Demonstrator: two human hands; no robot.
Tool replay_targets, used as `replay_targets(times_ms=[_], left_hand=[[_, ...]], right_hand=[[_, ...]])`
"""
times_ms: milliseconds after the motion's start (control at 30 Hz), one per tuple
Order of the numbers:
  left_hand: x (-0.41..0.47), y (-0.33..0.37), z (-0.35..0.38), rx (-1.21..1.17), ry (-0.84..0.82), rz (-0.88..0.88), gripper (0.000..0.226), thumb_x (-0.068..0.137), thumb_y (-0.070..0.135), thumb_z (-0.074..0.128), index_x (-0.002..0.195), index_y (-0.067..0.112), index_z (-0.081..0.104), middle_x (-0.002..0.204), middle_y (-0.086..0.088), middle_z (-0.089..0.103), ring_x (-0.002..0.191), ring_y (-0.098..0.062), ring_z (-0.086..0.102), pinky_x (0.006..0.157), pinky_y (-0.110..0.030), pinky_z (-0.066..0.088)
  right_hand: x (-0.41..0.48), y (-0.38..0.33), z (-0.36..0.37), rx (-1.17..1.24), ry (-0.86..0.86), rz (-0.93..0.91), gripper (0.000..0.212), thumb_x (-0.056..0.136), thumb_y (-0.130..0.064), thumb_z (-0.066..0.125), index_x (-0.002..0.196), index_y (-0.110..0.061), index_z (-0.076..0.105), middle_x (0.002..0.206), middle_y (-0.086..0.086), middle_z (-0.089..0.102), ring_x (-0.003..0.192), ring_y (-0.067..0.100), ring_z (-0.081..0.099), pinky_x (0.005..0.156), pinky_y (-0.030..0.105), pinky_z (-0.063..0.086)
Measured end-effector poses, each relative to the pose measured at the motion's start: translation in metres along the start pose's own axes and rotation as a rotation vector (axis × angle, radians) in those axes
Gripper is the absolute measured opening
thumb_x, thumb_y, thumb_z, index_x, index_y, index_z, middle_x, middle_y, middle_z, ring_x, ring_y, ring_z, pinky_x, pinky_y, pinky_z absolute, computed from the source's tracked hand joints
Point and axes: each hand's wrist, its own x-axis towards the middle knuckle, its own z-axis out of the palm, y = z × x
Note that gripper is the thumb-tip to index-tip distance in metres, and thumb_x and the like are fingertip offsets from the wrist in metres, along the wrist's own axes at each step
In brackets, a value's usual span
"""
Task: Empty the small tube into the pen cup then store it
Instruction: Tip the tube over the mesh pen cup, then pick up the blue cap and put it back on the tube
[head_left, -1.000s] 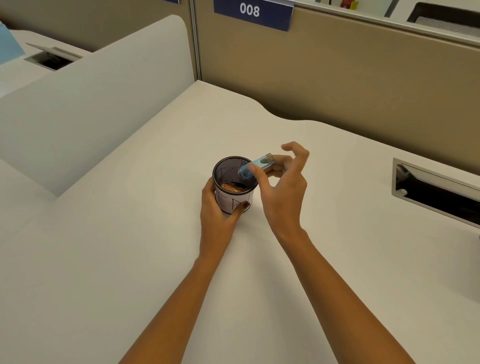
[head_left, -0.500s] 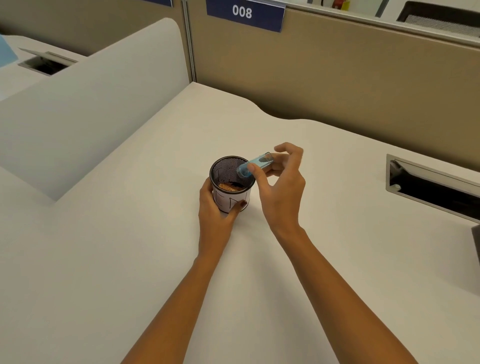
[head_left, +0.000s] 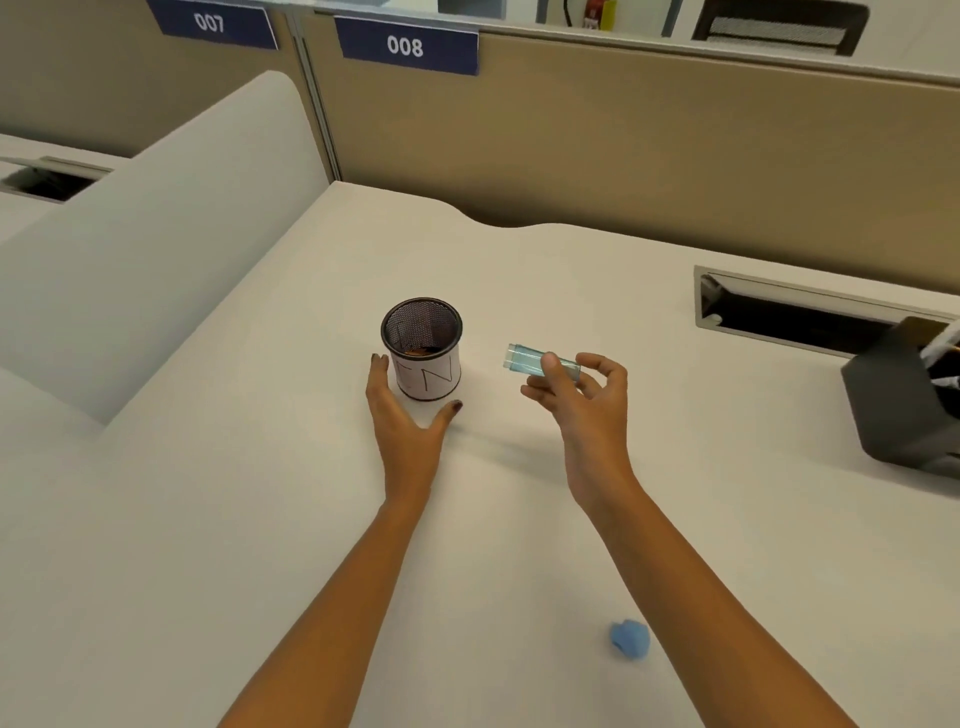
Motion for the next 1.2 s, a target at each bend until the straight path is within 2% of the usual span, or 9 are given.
replay_targets(times_ms=[233,467,567,667,800,967,1067,1133,1200], left_hand=[[-0.075,0.027,-0.002,-0.071,-0.032,-0.126,0.072,0.081,0.023,0.073,0.141,0.021,0.033,0.147,0.004,0.041,0.135,-0.01,0.035,0.114,-0.04,0.031],[-0.146,0.054,-0.003,0.018,-0.482,0.124,0.018,0.086,0.02,0.067,0.104,0.021,0.069,0.114,0.013,0.068,0.109,0.004,0.057,0.116,-0.044,0.026],[-0.172,0.059,0.001,0.036,-0.671,0.198,0.019,0.084,0.021,0.069,0.103,0.019,0.071,0.111,0.008,0.07,0.103,0.001,0.059,0.106,-0.034,0.041],[-0.19,0.061,0.007,0.131,-0.864,0.279,0.029,0.08,0.02,0.074,0.108,0.02,0.068,0.115,0.004,0.069,0.105,-0.006,0.06,0.097,-0.014,0.041],[-0.203,0.061,0.013,0.22,-0.963,0.338,0.035,0.08,0.017,0.073,0.114,0.017,0.064,0.119,-0.003,0.066,0.109,-0.016,0.059,0.099,-0.026,0.043],[-0.209,0.059,0.017,0.282,-0.903,0.365,0.026,0.084,0.014,0.069,0.11,0.015,0.066,0.112,-0.004,0.067,0.101,-0.017,0.061,0.092,-0.023,0.045],[-0.213,0.063,0.018,0.177,-0.742,0.206,0.019,0.083,0.012,0.069,0.102,0.015,0.07,0.101,-0.001,0.07,0.087,-0.006,0.063,0.081,-0.009,0.045],[-0.216,0.068,0.019,0.032,-0.644,-0.045,0.016,0.084,0.013,0.069,0.099,0.02,0.072,0.096,0.004,0.072,0.081,0.002,0.066,0.073,-0.004,0.045],[-0.215,0.073,0.019,-0.178,-0.604,-0.352,0.017,0.086,0.015,0.068,0.101,0.019,0.072,0.093,0.004,0.073,0.077,0.0,0.07,0.069,-0.008,0.05]], right_hand=[[-0.048,-0.013,-0.057,0.053,0.085,0.03,0.032,0.091,-0.019,0.069,0.113,-0.016,0.046,0.115,0.014,0.066,0.07,0.012,0.075,0.104,0.043,0.05],[-0.093,-0.015,-0.109,0.02,0.194,0.018,0.035,0.09,-0.02,0.07,0.118,-0.014,0.049,0.122,0.019,0.065,0.074,0.014,0.075,0.094,0.034,0.055],[-0.11,-0.008,-0.129,-0.013,0.219,0.025,0.032,0.09,-0.021,0.07,0.115,-0.016,0.05,0.121,0.018,0.067,0.075,0.014,0.075,0.085,0.028,0.057],[-0.125,0.0,-0.146,-0.039,0.261,0.037,0.032,0.089,-0.022,0.071,0.114,-0.018,0.051,0.119,0.016,0.068,0.077,0.014,0.075,0.079,0.024,0.057],[-0.14,0.006,-0.163,-0.028,0.321,0.048,0.028,0.089,-0.019,0.07,0.111,-0.018,0.052,0.118,0.016,0.068,0.073,0.012,0.075,0.074,0.021,0.058],[-0.158,0.011,-0.174,-0.049,0.342,0.055,0.027,0.088,-0.017,0.072,0.112,-0.014,0.058,0.113,0.016,0.071,0.076,0.016,0.076,0.085,0.031,0.058],[-0.168,0.013,-0.176,-0.083,0.357,0.054,0.021,0.087,-0.013,0.073,0.106,-0.014,0.064,0.109,0.012,0.073,0.082,0.019,0.077,0.09,0.036,0.056],[-0.174,0.015,-0.177,-0.092,0.365,0.052,0.019,0.087,-0.01,0.072,0.104,-0.016,0.065,0.109,0.008,0.073,0.083,0.019,0.077,0.09,0.034,0.056],[-0.178,0.018,-0.178,-0.116,0.365,0.042,0.019,0.087,-0.007,0.072,0.102,-0.018,0.066,0.107,0.005,0.073,0.083,0.017,0.077,0.086,0.031,0.055]])
